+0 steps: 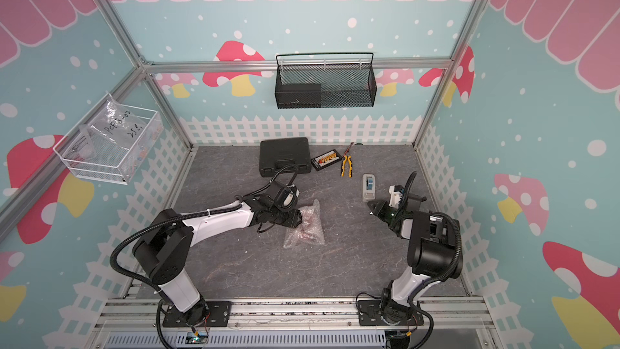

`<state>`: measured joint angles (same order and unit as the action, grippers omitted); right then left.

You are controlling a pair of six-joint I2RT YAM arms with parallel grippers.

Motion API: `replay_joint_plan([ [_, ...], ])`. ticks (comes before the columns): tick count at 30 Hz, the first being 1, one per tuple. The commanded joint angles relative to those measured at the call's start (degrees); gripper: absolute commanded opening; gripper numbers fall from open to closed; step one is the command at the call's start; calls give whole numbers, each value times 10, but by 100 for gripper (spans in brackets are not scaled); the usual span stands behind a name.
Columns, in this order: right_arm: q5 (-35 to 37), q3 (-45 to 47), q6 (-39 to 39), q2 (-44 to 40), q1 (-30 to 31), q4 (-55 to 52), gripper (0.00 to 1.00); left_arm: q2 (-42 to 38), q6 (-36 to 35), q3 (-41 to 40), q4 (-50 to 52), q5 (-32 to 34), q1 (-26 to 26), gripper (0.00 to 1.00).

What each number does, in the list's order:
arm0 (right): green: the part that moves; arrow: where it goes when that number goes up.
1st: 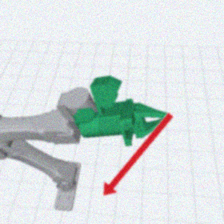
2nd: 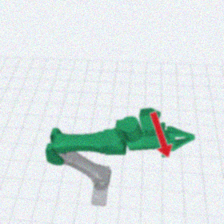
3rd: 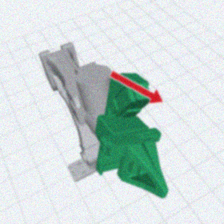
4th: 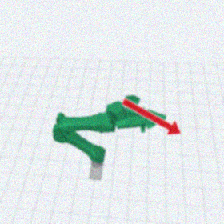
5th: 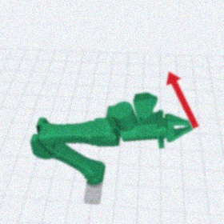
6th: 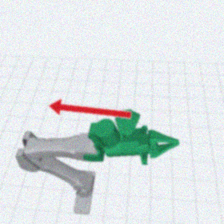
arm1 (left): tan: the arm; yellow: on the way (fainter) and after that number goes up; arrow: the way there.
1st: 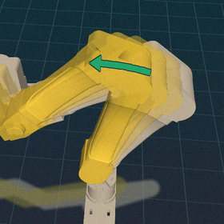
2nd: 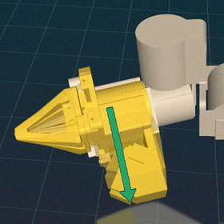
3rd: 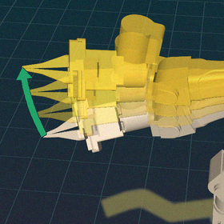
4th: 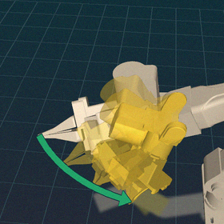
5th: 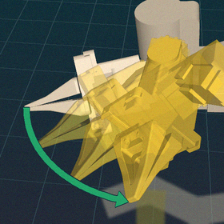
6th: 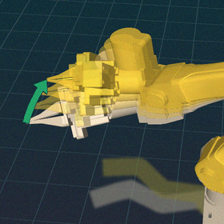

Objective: Wrap mugs in bubble wrap
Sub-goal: Tear off the tape using the Tape Cutter.

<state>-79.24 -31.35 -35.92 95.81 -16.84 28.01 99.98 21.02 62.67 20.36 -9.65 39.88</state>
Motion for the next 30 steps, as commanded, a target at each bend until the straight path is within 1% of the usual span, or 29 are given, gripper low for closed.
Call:
replay_joint_plan([
  [1, 0, 9, -14, -16, -5, 38, 32, 15, -4, 6, 23, 1, 4, 55],
  [2, 0, 10, -18, -16, -5, 43, 32, 14, -5, 5, 23, 1, 4, 55],
  [5, -3, 12, -25, -11, -6, 56, 25, 14, -6, 5, 23, 3, 4, 55],
  [8, -2, 10, -24, 0, -6, 57, 11, 14, -5, 6, 23, 3, 4, 55],
  [9, -1, 9, -23, 7, -6, 55, 5, 14, -5, 5, 23, 3, 4, 55],
  [10, 0, 8, -23, 12, -6, 55, 0, 12, -5, 5, 23, 4, 4, 55],
  [12, 8, 9, -20, 17, -6, 49, 0, 10, -6, 3, 24, 6, 4, 54],
  [13, 21, 6, -7, 18, -6, 27, 0, 8, -6, 3, 25, 7, 4, 55],
  [14, 31, -2, 17, 18, -6, -10, 0, 7, -6, 3, 25, 7, 4, 55],
  [16, 63, -29, 82, 24, -6, -118, 0, 8, -6, 3, 26, 8, 4, 55],
  [17, 72, -33, 87, 27, -6, -132, 0, 7, -6, 4, 25, 9, 4, 55],
  [20, 85, -32, 84, 34, -6, -137, 0, 6, -5, 5, 24, 9, 4, 55],
  [24, 106, -35, 99, 37, -5, -163, 0, 2, -6, 3, 27, 12, 4, 55],
  [27, 126, -49, 126, 32, -3, -203, 0, 3, -5, 3, 26, 13, 4, 55],
  [30, 121, -52, 134, 11, -3, -207, 0, 4, -4, 4, 26, 11, 4, 55],
])
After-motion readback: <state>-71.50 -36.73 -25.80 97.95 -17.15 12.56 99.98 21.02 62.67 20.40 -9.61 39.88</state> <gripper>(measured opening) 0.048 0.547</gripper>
